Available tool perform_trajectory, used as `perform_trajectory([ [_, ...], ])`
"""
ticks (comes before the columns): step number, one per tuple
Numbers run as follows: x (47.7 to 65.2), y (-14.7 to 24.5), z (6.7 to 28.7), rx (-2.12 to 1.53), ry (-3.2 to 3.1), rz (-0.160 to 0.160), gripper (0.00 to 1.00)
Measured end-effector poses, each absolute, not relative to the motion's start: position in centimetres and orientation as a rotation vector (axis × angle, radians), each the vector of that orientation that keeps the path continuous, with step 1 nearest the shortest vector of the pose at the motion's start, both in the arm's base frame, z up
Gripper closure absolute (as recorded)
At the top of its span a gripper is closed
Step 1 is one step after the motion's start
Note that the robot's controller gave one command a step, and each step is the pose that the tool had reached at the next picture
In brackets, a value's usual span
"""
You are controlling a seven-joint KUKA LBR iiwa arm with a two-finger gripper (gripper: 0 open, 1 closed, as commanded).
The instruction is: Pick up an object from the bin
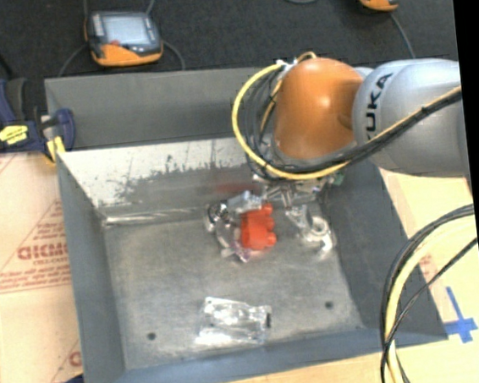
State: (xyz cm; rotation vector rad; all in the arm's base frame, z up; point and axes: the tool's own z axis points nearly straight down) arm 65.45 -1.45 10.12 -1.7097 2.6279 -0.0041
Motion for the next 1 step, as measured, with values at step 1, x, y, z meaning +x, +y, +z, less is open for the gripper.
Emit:
perform_trajectory([
  [1, 65.42, -1.94, 7.35, -2.003, 2.409, -0.01, 0.0],
])
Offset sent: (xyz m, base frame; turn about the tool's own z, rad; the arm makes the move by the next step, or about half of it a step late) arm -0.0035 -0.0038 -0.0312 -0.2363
